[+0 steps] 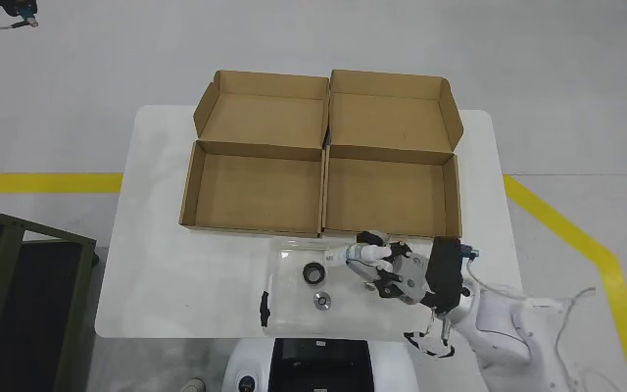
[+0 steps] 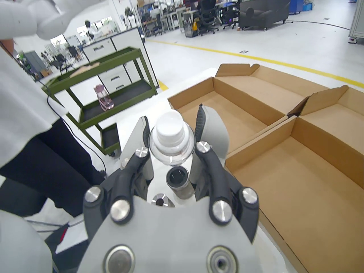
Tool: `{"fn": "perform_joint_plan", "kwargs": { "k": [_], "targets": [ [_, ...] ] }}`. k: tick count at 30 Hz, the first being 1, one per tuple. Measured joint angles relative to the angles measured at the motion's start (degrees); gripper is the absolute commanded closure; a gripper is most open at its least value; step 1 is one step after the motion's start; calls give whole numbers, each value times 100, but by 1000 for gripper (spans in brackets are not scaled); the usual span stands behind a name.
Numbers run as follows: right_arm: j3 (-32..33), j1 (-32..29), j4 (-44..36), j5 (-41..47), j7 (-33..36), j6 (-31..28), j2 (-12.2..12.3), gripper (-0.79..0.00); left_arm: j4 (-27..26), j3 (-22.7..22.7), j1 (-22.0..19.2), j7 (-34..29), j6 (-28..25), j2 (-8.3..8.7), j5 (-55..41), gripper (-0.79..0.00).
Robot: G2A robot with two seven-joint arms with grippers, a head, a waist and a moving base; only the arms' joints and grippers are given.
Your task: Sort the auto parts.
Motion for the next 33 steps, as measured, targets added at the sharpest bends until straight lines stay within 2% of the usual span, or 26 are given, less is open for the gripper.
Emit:
{"fn": "perform_joint_plan", "kwargs": {
  "k": [14, 25, 33],
  "targets": [
    [407, -130, 55, 1797, -661, 797, -19, 0, 0, 0, 0, 0, 0, 0, 0, -785],
    [585, -347, 38, 2124, -765, 806, -21, 0, 0, 0, 0, 0, 0, 0, 0, -785],
    [487, -342, 48, 1838, -880, 798, -42, 0, 0, 0, 0, 0, 0, 0, 0, -785]
  ]
}}
